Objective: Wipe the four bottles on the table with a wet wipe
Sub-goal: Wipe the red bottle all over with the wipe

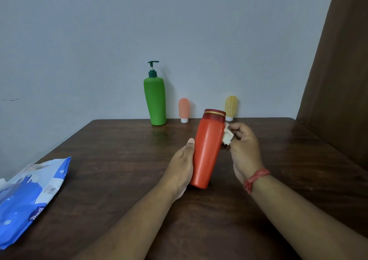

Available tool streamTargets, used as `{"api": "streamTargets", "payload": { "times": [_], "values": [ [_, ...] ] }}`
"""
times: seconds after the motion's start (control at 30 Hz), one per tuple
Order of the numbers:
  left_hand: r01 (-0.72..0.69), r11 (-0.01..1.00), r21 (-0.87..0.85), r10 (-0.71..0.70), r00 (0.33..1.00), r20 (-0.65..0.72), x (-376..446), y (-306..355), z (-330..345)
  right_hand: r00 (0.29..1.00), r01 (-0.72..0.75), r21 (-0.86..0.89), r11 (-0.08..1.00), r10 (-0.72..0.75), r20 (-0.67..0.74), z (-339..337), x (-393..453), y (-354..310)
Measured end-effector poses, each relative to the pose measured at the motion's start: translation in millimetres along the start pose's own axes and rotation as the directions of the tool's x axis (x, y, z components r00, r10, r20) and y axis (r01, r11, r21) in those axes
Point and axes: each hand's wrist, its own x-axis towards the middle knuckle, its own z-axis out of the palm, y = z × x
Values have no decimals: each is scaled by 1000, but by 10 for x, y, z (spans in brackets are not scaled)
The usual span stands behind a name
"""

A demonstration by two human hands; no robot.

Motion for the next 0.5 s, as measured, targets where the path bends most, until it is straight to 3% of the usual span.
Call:
{"api": "streamTargets", "payload": {
  "times": [0.07,0.13,0.3,0.37,0.5],
  "values": [
    [-37,997,65,38,999,-16,-5,-5,19,995,47,78,996,-39,-95,-19,53,-30],
    [-72,988,139,77,996,-33,-17,-8,29,986,90,43,995,-83,-142,-34,93,-26],
    [-162,928,336,192,980,-59,8,-52,34,994,92,-79,993,-97,-57,-40,38,71],
    [-169,934,316,215,970,-115,43,-68,15,996,83,-112,990,-81,24,6,-48,131],
    [-121,989,87,142,946,-292,144,-81,-73,978,81,-222,972,-35,203,165,-226,245]
  ]
}}
